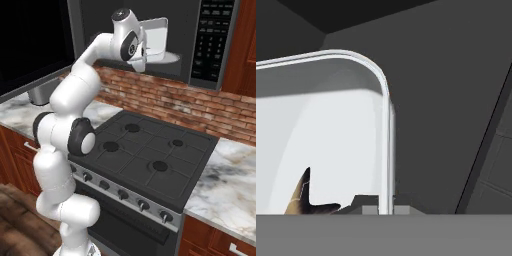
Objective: Place the tupperware containing the fish and mushroom meal in the microwave. Close the microwave door and press the start button to reheat the meal.
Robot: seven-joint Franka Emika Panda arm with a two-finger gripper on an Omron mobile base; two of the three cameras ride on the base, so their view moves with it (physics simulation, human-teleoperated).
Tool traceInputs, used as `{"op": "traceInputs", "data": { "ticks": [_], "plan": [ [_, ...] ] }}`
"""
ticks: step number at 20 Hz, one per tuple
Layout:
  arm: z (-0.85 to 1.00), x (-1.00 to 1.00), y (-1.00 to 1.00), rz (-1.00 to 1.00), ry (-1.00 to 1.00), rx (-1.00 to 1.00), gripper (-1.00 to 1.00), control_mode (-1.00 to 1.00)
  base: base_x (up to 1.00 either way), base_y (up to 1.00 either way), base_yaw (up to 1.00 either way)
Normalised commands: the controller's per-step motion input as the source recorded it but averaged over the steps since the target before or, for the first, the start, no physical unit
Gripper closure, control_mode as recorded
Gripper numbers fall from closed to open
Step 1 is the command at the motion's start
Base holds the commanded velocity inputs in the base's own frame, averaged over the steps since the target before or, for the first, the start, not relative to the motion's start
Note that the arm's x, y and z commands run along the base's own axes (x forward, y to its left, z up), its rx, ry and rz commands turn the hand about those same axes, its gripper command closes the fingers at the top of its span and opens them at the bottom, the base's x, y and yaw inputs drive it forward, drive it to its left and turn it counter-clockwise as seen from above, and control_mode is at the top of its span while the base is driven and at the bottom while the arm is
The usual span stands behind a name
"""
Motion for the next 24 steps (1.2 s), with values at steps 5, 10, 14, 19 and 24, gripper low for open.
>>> {"op": "traceInputs", "data": {
  "ticks": [5, 10, 14, 19, 24],
  "plan": [
    [0.02, 0.48, -0.05, -0.02, 0.02, 0.00, 1.00, -1.00, 0.00, 0.00, 0.00],
    [0.00, 0.42, 0.00, -0.02, 0.00, -0.01, -1.00, -1.00, 0.00, 0.00, 0.00],
    [-0.09, 0.24, 0.00, -0.02, -0.08, -0.04, -1.00, -1.00, 0.00, 0.00, 0.00],
    [-0.40, -0.15, 0.15, -0.04, -0.28, -0.22, -1.00, -1.00, 0.00, 0.00, 0.00],
    [-0.85, -0.84, 0.56, -0.01, -0.47, -0.38, -1.00, -1.00, 0.00, 0.00, 0.00]
  ]
}}
